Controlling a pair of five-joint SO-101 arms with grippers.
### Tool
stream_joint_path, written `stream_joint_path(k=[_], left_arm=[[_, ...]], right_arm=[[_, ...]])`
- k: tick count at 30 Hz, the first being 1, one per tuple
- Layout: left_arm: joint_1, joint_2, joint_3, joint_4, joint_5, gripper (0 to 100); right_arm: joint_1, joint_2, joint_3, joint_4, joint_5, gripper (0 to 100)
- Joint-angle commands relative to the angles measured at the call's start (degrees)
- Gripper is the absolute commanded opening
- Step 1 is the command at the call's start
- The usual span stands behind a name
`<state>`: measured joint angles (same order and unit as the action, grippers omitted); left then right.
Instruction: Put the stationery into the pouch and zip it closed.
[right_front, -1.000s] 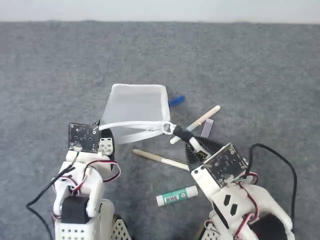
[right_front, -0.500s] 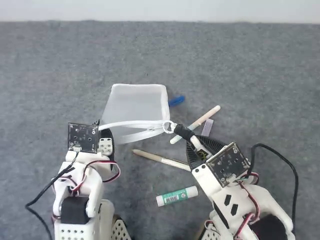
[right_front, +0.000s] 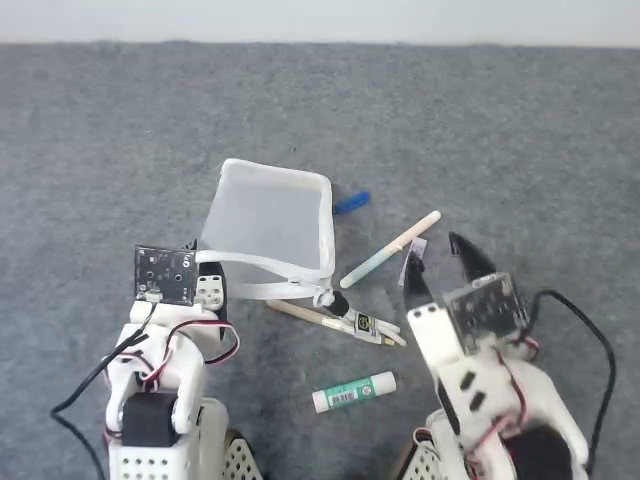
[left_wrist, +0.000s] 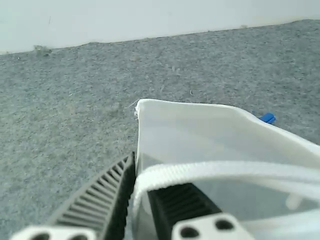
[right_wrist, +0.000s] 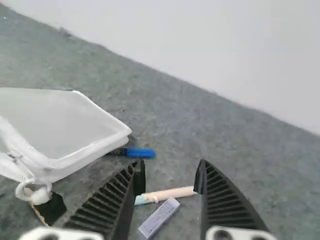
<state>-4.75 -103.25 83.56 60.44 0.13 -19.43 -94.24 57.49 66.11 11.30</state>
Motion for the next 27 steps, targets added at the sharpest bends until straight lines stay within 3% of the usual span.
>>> stream_joint_path(k=[1,10,18,27], left_arm=[[-0.26,-1.23,-3.03,-0.09,0.62,1],[-0.26,-1.23,-3.03,-0.09,0.62,1],[-0.26,-1.23,-3.03,-0.18,0.62,1],[-0.26,-1.23,-3.03,-0.18,0.53,1]], right_arm=[[0.92,10.51,-1.67,-3.91,-2.2,15.2],[4.7,35.3,-8.26,-8.22,-6.42,15.1],[7.6,45.58,-8.35,-15.43,-7.03,9.8],[8.04,58.95,-13.54,-15.96,-10.02,9.9]])
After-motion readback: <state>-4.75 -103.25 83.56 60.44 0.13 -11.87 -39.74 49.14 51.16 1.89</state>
